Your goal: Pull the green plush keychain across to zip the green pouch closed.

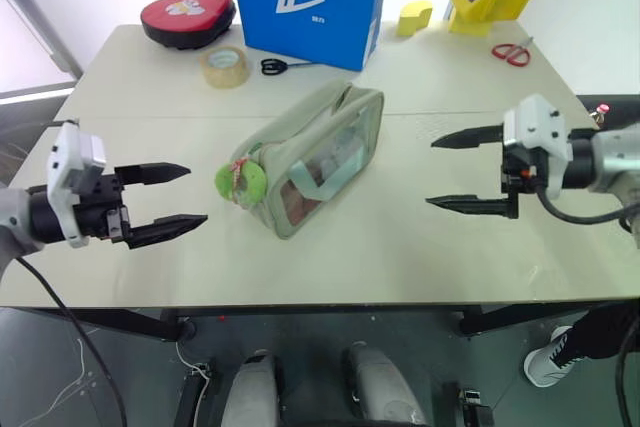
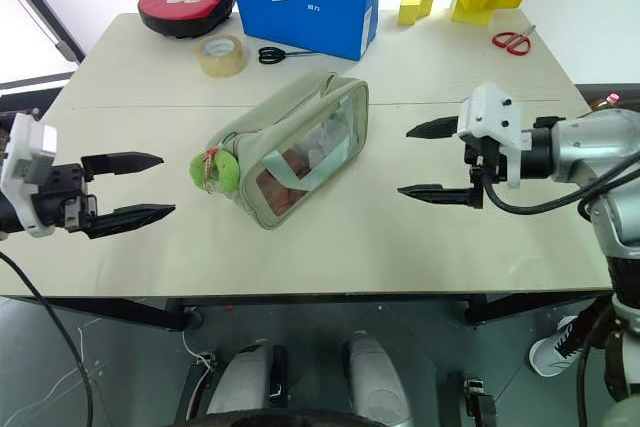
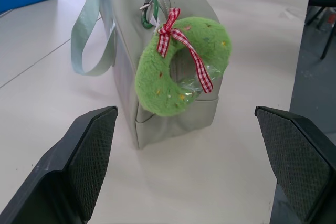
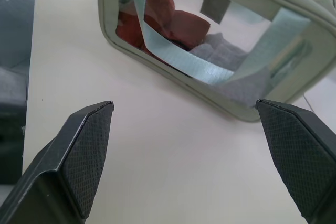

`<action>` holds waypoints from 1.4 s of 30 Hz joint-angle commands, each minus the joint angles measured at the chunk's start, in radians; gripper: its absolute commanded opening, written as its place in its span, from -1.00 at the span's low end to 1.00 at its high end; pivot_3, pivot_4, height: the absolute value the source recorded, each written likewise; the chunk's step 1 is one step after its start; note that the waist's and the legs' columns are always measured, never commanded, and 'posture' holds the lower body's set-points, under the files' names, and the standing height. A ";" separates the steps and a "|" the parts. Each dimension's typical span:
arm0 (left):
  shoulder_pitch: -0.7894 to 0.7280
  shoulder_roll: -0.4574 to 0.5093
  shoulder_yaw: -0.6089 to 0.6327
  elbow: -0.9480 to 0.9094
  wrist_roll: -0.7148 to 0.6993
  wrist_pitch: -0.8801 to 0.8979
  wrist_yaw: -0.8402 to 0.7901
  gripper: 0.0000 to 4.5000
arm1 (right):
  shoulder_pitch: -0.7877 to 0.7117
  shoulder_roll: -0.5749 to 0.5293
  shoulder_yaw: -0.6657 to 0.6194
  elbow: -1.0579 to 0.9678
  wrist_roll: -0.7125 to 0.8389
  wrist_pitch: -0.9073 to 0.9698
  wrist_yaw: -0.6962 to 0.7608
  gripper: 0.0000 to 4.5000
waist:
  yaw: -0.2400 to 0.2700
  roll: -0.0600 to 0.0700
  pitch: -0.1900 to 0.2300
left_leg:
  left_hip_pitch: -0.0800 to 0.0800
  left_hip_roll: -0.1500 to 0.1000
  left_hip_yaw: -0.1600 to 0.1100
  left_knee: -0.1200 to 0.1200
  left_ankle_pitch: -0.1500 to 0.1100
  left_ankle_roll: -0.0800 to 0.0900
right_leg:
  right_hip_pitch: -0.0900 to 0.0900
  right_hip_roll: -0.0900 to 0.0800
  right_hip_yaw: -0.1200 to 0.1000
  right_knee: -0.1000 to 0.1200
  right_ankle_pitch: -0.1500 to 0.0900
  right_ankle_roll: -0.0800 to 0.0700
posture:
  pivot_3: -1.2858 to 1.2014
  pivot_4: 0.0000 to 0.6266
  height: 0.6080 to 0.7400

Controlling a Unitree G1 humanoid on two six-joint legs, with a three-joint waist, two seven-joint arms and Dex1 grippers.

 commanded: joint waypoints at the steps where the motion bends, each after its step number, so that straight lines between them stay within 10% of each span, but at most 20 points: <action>1: -0.026 0.008 0.004 -0.009 -0.007 -0.010 -0.002 0.99 | -0.082 0.023 0.035 0.033 -0.032 -0.059 0.042 1.00 | 0.000 0.000 0.000 | 0.000 0.000 0.000 0.000 0.000 0.000 | 0.000 0.000 0.000 0.000 0.000 0.000 | 0.03 -0.52 0.96; 10: -0.053 -0.006 -0.022 -0.004 -0.014 -0.014 -0.003 0.99 | -0.556 0.304 0.267 0.430 -0.236 -0.346 0.196 1.00 | -0.024 0.001 0.001 | 0.000 0.001 0.000 -0.001 0.000 0.000 | -0.001 0.000 -0.001 0.001 0.000 -0.001 | 0.03 -0.52 0.96; 24: -0.116 -0.054 0.039 -0.050 -0.193 0.055 0.059 0.99 | -0.760 0.571 0.359 0.847 -0.451 -0.649 0.171 1.00 | -0.029 0.001 0.001 | 0.000 0.001 -0.003 0.000 0.001 -0.001 | -0.002 -0.002 -0.002 0.002 0.001 -0.001 | 0.03 -0.52 0.96; 34: -0.159 -0.065 0.049 -0.037 -0.263 0.076 0.086 1.00 | -0.758 0.606 0.372 0.892 -0.515 -0.692 0.159 -0.98 | -0.030 0.001 0.001 | -0.001 0.001 -0.004 0.000 0.001 -0.003 | -0.002 -0.002 -0.003 0.002 0.001 -0.001 | 0.03 -0.52 0.96; 42: -0.167 -0.079 0.054 -0.035 -0.263 0.061 0.104 1.00 | -0.758 0.542 0.346 0.759 -0.522 -0.479 0.170 -0.98 | -0.025 0.001 0.001 | 0.000 0.001 -0.004 0.000 0.002 -0.003 | -0.002 -0.002 -0.003 0.003 0.001 -0.001 | 0.03 -0.52 0.96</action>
